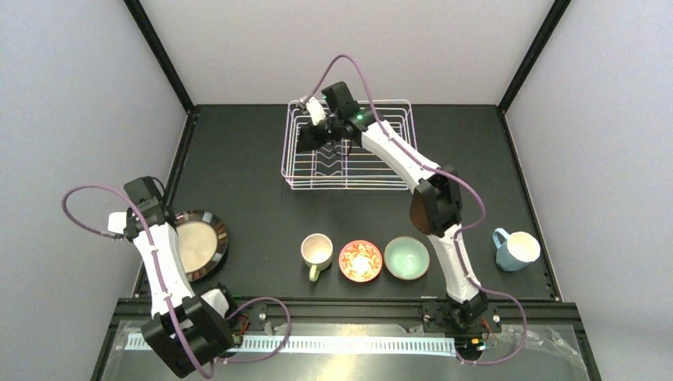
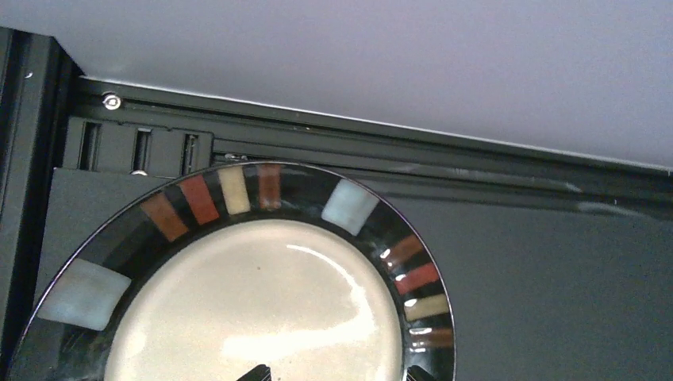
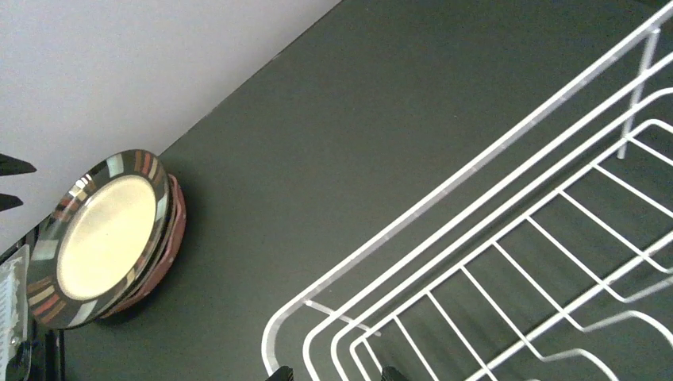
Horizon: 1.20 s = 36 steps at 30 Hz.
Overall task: Load the mixed dishes into the dish rack
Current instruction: Move the plate to the corner of the board.
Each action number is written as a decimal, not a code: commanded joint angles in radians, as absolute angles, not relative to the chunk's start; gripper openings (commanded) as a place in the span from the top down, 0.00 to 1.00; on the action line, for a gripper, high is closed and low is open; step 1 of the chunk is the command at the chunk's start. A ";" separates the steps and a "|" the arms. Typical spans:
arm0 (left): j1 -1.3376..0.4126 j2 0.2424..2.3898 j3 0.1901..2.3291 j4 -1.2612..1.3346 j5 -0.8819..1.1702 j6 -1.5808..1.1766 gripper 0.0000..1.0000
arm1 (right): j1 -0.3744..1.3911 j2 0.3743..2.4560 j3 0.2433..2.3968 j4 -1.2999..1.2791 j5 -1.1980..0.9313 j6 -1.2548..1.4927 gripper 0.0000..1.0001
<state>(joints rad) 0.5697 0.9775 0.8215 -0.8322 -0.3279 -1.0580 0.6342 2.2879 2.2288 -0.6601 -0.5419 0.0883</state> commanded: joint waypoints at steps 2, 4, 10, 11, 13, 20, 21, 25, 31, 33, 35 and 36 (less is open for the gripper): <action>0.637 0.969 0.785 -0.804 -0.289 -1.179 0.01 | 0.658 2.252 2.199 -0.599 -0.553 0.093 0.36; 0.652 0.946 0.749 -0.792 -0.288 -1.232 0.01 | 0.658 2.232 2.163 -0.565 -0.558 0.099 0.36; 0.664 0.840 0.691 -0.767 -0.384 -1.306 0.01 | 0.658 2.165 2.046 -0.480 -0.580 0.087 0.36; 0.664 0.850 0.713 -0.793 -0.420 -1.295 0.01 | 0.658 2.153 2.029 -0.464 -0.583 0.085 0.36; 0.663 0.887 0.771 -0.845 -0.499 -1.262 0.01 | 0.658 2.140 2.014 -0.451 -0.587 0.074 0.36; 0.762 0.978 0.951 -0.944 -0.596 -1.155 0.01 | 0.658 2.144 2.026 -0.445 -0.597 0.057 0.35; 0.788 0.989 0.965 -0.946 -0.593 -1.142 0.01 | 0.658 2.146 2.026 -0.441 -0.604 0.061 0.35; 0.876 1.037 0.978 -0.917 -0.557 -1.079 0.01 | 0.658 2.152 2.024 -0.436 -0.608 0.058 0.35; 0.938 1.100 0.939 -0.849 -0.499 -1.033 0.01 | 0.658 2.176 2.034 -0.423 -0.612 0.070 0.35; 0.949 1.123 0.927 -0.834 -0.482 -1.031 0.01 | 0.658 2.186 2.046 -0.426 -0.614 0.071 0.35; 0.957 1.148 0.914 -0.814 -0.461 -1.029 0.01 | 0.658 2.194 2.055 -0.427 -0.615 0.073 0.35; 0.960 1.157 0.911 -0.808 -0.457 -1.029 0.01 | 0.658 2.197 2.054 -0.424 -0.616 0.076 0.35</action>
<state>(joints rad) 0.9405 1.1175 0.9314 -0.8536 -0.5003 -1.0573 0.6567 2.1761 2.0182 -0.4438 -0.5945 0.0761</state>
